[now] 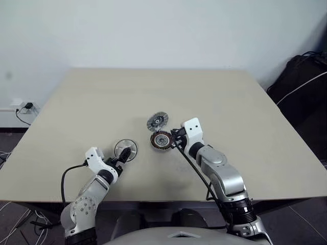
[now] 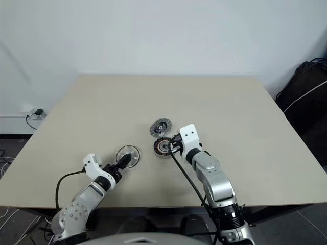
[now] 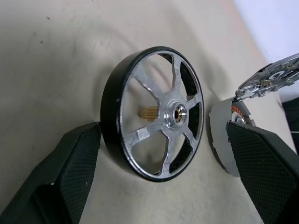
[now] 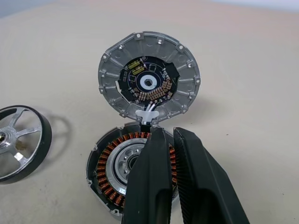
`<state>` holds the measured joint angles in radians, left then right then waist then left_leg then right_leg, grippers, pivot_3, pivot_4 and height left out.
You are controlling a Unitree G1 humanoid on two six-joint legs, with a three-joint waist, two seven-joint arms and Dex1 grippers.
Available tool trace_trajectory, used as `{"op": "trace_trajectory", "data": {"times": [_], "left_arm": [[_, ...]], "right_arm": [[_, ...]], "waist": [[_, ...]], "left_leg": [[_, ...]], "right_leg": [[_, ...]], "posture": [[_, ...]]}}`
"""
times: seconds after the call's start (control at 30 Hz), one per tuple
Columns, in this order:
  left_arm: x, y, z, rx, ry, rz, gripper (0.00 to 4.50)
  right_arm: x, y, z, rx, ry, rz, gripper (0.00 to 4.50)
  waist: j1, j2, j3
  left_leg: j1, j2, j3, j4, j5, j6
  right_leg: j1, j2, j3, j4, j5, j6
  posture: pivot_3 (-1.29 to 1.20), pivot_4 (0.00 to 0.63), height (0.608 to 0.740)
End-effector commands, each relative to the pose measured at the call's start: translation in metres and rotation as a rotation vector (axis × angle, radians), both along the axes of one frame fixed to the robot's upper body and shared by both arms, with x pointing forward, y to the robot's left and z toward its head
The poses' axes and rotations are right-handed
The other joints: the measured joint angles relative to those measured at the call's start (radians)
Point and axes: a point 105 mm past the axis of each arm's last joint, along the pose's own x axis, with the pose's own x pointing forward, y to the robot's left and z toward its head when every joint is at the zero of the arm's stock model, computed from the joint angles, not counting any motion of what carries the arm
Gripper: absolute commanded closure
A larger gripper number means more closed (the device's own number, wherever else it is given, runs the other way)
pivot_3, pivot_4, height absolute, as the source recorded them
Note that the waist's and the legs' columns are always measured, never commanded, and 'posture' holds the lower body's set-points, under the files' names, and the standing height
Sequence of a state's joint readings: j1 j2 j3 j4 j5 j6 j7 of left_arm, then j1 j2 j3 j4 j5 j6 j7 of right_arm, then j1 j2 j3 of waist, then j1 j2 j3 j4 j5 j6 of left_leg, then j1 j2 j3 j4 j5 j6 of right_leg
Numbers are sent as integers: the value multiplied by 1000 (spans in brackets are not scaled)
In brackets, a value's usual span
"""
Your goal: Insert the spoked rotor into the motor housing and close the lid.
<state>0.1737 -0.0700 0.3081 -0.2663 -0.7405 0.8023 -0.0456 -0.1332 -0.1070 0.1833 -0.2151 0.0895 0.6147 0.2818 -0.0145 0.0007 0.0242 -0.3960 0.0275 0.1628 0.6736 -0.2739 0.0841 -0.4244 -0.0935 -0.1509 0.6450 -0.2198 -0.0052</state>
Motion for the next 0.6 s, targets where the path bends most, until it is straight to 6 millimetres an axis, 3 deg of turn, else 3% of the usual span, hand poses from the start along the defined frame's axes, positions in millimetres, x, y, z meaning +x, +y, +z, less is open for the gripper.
{"op": "trace_trajectory", "data": {"times": [0.03,0.23,0.27,0.4,0.6], "left_arm": [[-3,-16,-1,-108,14,18,0],[-2,-19,-1,-216,20,64,0],[-2,-20,-2,-230,28,72,193],[-1,-19,-6,-269,53,99,1287],[1,-16,-10,-269,71,115,3345]], "right_arm": [[3,4,15,23,-52,11,4192],[3,4,14,18,-48,11,4192],[3,4,13,18,-47,11,4216],[3,2,13,12,-46,6,4228],[3,0,11,3,-42,-3,4228]], "waist": [[0,0,0],[0,0,0],[0,0,0],[2,0,0],[4,0,0]], "left_leg": [[0,0,0,0,0,0],[0,0,0,0,0,0],[0,0,0,0,0,0],[0,0,0,0,0,0],[-1,0,0,0,0,0]], "right_leg": [[0,0,0,0,0,0],[0,0,0,0,0,0],[0,0,0,0,0,0],[0,0,0,0,0,0],[0,0,0,-1,0,0]], "posture": [[0,0,740],[0,0,740],[0,0,740],[0,0,740],[0,0,740]]}}
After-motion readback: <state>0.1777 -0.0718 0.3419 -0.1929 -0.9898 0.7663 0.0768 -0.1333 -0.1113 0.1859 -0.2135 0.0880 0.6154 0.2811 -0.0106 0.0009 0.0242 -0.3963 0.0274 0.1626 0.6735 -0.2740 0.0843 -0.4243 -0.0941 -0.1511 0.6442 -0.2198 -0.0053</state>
